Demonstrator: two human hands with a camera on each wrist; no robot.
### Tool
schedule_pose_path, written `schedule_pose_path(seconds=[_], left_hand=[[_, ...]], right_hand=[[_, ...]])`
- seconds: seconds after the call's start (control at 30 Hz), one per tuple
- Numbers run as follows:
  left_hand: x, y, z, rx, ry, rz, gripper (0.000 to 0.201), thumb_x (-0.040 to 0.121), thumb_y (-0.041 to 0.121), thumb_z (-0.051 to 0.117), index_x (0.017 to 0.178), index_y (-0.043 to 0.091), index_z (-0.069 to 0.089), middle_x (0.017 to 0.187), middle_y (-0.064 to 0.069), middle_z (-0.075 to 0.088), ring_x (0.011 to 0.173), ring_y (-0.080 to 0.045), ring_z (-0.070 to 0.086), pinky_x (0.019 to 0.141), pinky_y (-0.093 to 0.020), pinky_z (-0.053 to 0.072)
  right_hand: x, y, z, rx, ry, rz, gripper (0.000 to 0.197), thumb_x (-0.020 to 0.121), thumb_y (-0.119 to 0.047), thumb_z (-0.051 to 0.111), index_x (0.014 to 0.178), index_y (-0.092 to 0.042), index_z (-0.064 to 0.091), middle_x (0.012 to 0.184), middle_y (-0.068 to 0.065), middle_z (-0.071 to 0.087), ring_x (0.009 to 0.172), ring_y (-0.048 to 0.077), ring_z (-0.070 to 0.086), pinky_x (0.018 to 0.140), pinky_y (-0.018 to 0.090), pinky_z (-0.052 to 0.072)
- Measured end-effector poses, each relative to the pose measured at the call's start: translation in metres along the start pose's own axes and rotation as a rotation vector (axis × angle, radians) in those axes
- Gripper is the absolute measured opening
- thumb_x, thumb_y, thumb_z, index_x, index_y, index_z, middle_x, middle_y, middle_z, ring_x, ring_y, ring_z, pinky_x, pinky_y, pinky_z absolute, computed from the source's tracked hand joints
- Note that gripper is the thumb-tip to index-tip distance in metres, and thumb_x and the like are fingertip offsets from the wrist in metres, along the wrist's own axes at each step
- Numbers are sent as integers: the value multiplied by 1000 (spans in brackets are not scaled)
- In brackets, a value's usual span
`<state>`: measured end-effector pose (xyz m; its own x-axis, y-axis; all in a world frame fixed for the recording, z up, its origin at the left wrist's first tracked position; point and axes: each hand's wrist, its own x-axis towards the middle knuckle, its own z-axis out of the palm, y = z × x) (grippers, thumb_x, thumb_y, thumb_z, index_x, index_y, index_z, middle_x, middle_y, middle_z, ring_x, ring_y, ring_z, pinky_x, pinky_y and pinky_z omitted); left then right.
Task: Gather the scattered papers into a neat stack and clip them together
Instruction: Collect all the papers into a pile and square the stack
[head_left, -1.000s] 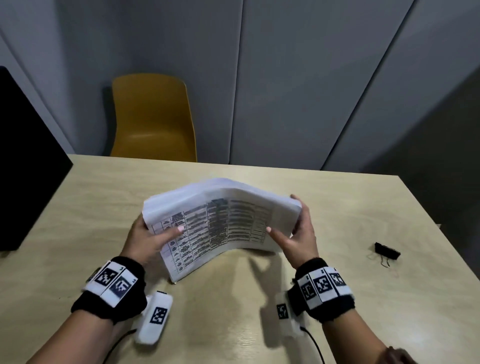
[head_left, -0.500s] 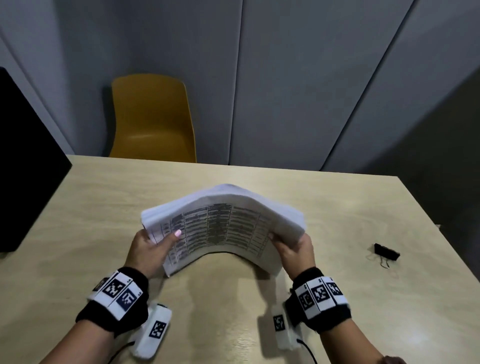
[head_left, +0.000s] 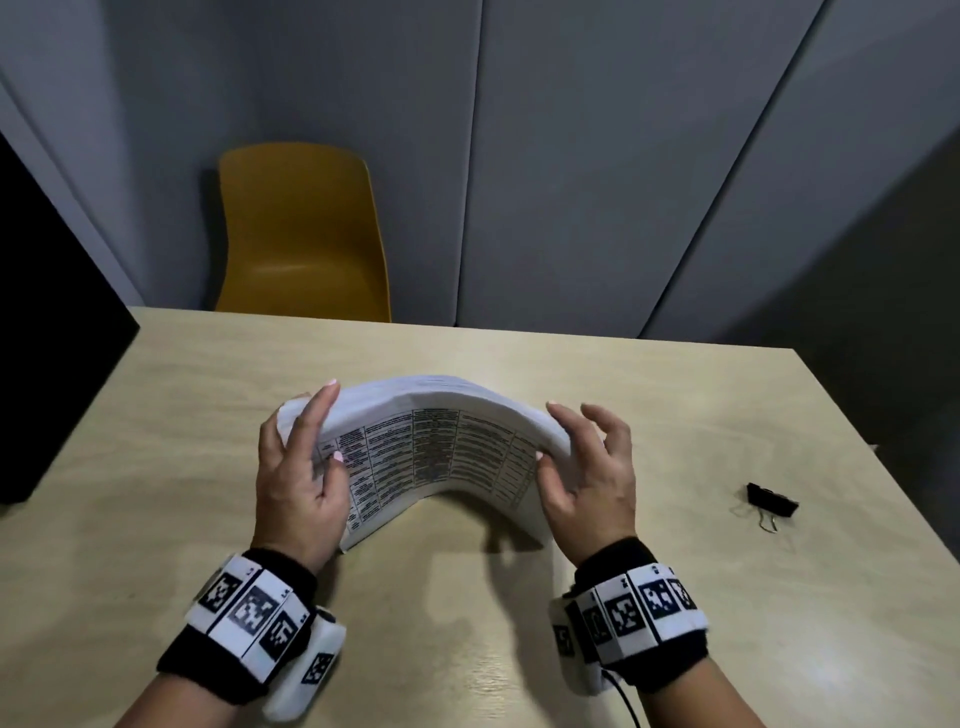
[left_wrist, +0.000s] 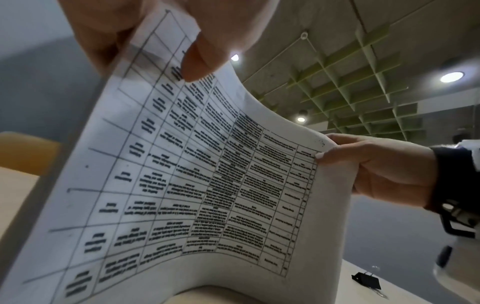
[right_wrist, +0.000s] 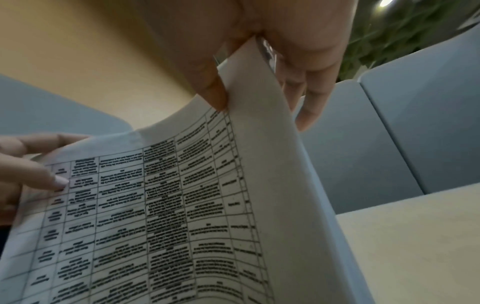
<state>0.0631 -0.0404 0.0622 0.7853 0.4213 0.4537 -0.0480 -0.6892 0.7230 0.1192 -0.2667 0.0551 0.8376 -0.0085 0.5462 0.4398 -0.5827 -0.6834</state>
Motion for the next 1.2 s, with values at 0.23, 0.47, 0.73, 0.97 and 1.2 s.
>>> schedule_pose_path(seconds=[0.23,0.47,0.73,0.97,1.2], left_hand=[[2,-5,-3,-18,-2,18,56,82,11,42,138,21,43,118,-18,49,90,-14,47,83,-23,41],[2,-18,4,-592,-173,-465,56,78,-8,63,127,16,49,98,4,61,68,11,63,62,-8,51],[-10,-24,11,-470,-190,-509,13,78,14,71,81,25,64,74,13,71,69,-2,68,62,-18,53],[-19,-21,15,-462,-189,-568,12,80,8,68,92,11,66,50,15,65,58,-6,66,48,-15,49],[-29,-44,15,-440,-242,-567,13,81,8,67,92,13,62,82,2,70,95,-24,65,79,-25,53]], right_hand=[[-3,0,0,41,19,-27,62,71,5,49,127,-20,54,118,17,50,99,-25,40,84,-8,28],[-7,27,5,403,-114,467,64,75,6,68,128,-22,47,110,-8,61,85,-13,59,94,18,46],[-12,32,5,358,-59,466,24,77,3,68,89,-17,68,84,3,68,78,8,62,73,30,54],[-25,35,4,201,-98,461,15,77,-1,69,91,-5,70,79,2,65,74,7,62,64,16,51],[-37,42,8,110,-183,537,29,76,-7,70,103,-1,65,92,12,67,93,30,64,73,26,43]])
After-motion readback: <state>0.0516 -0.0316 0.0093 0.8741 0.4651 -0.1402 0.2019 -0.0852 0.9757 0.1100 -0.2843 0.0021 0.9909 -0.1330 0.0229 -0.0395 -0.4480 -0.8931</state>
